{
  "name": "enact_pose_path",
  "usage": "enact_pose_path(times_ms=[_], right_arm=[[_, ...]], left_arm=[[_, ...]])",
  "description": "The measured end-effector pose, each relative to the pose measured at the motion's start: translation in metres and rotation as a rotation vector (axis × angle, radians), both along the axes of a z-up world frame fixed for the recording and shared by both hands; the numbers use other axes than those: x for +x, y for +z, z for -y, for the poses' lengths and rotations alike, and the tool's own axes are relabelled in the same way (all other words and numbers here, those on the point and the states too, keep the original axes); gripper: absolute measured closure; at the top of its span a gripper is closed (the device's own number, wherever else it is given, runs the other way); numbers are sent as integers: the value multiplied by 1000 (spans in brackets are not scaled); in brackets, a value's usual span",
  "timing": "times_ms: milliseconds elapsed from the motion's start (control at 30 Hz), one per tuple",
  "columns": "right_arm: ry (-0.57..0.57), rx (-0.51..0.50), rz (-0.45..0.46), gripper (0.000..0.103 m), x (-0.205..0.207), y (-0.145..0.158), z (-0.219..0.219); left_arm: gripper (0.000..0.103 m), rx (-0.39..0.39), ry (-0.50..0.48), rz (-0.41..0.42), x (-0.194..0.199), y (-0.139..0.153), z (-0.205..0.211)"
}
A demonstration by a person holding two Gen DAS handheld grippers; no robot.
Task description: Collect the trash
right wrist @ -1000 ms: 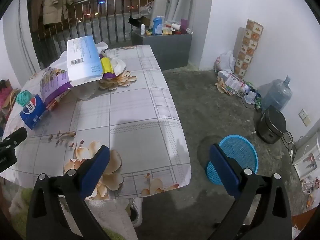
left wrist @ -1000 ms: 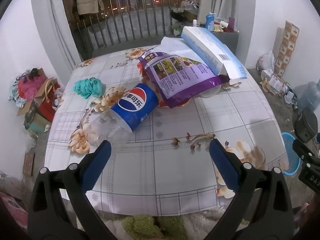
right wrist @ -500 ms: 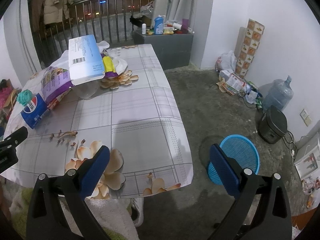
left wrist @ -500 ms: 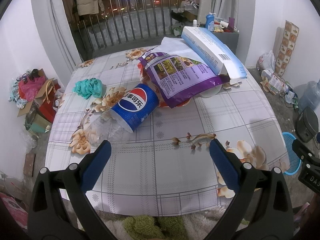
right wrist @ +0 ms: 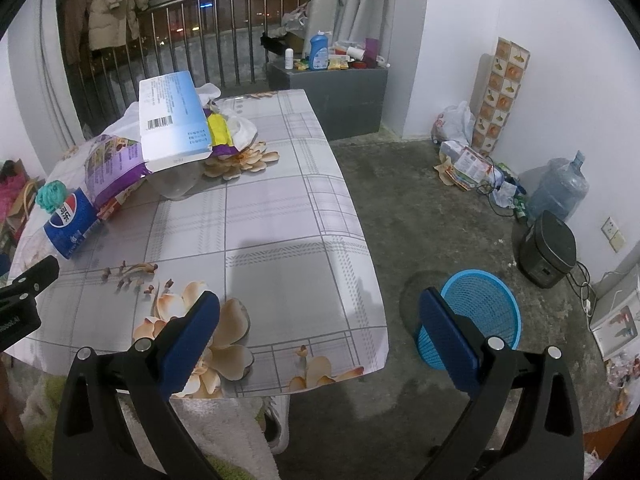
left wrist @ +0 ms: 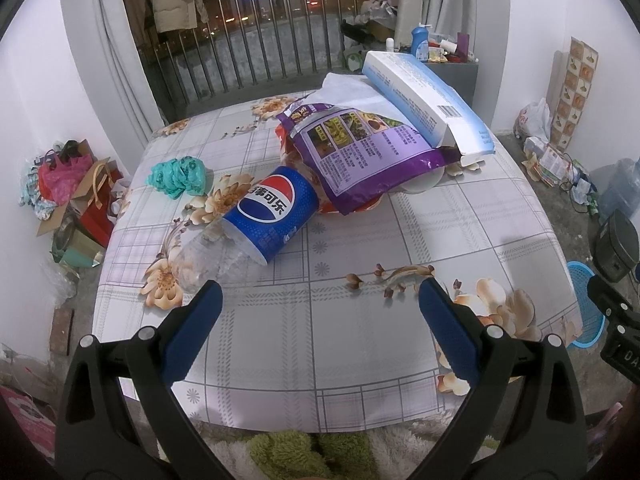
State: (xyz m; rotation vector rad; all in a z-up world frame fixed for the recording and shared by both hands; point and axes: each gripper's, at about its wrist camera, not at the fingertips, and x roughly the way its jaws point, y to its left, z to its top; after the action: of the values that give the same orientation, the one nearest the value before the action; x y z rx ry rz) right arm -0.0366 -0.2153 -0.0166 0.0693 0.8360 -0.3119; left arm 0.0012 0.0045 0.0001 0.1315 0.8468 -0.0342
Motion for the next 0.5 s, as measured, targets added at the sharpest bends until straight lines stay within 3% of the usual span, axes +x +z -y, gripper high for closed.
enact_pose_path(times_ms=[500], right_arm=[[0,3,1,6,-1,0,0]], left_arm=[[9,1,-1,0,0,0,0]])
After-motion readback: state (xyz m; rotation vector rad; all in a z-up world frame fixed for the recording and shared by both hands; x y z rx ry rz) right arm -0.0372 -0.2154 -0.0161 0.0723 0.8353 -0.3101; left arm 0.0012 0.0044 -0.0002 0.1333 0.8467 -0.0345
